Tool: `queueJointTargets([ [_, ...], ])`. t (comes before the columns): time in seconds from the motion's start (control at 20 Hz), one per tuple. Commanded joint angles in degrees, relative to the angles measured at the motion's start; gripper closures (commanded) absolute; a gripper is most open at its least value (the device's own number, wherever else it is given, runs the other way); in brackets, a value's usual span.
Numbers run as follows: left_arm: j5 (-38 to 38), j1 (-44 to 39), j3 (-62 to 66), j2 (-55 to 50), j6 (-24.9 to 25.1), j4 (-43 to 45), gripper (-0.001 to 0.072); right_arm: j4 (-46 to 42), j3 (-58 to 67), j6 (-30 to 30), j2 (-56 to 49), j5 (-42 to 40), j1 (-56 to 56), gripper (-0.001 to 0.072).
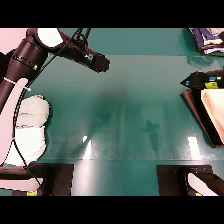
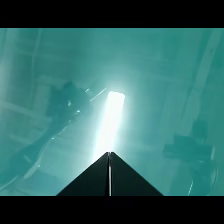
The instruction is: Fold the shirts.
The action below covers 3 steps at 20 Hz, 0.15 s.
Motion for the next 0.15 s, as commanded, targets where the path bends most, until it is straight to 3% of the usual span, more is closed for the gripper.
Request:
queueJointTargets([
  [0.0,1.4,0.0,0.0,0.0,0.0,0.0,0.0678,-1.3,0.0,-0.2,0.1,-0.9,2.9,0.0695],
  [0.1,1.4,0.0,0.0,0.0,0.0,0.0,0.0679,-1.3,0.0,-0.2,0.1,-0.2,2.9,0.0695],
])
